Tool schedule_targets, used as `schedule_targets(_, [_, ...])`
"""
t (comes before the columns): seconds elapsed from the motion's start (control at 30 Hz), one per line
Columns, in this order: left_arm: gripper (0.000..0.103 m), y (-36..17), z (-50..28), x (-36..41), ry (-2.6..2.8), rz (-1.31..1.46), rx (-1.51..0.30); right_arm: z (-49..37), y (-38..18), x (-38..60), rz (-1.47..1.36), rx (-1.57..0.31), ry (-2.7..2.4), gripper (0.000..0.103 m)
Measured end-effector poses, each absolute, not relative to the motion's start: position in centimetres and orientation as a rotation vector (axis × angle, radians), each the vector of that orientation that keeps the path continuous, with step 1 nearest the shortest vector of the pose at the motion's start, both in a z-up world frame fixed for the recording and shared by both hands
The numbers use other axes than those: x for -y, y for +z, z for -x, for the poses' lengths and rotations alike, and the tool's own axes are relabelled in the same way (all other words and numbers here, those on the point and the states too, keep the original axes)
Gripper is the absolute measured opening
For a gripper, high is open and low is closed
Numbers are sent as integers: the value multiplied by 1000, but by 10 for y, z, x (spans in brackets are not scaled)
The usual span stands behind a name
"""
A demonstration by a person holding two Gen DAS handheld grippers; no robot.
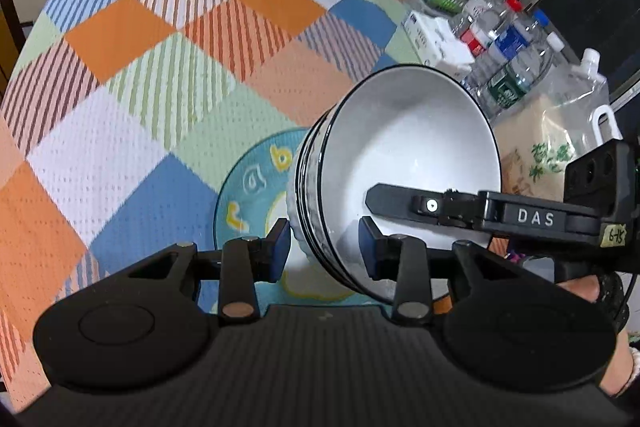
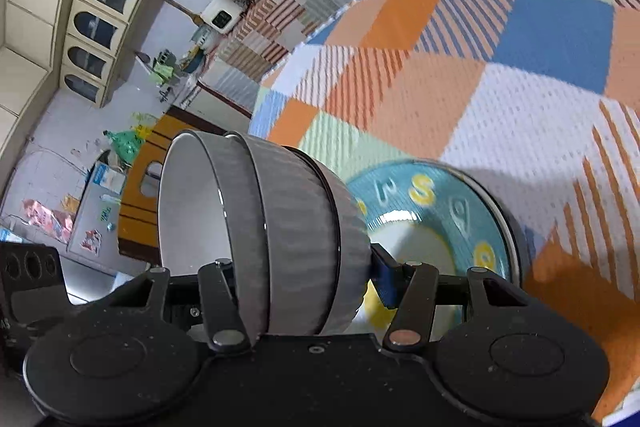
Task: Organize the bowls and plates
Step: 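Lift the bowl stack with both grippers and carry it over the egg plate, then lower the bowl stack onto the egg plate and open both grippers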
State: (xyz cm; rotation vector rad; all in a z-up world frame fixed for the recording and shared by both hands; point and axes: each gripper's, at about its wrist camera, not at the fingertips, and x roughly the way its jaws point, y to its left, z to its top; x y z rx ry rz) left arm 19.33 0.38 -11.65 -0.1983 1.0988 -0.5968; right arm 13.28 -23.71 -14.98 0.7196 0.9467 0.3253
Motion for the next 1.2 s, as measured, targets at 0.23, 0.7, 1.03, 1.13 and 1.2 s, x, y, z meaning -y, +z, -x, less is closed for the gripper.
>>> schedule_targets(0.23, [34,-138,-195,-1,-595,199,-1131,-125,-171,238,-736,-994,309,60])
schedule_targets(0.7, [35,-162,-200,2,-604,231,-1174,-127,-185,239,-714,-1038,247,61])
schedule_targets(1.03, [35,-166,-200,1,-606,269,-1166,-128,-179,231,-655,-1015,178,67])
schedule_targets(1.13, [34,-160,-198,2,-594,245,-1141,-125,-171,235,-615,-987,149,67])
schedule_targets(1.2, [34,-152,-194,2,-584,223,-1113,-120,-165,240,-612,-952,152,67])
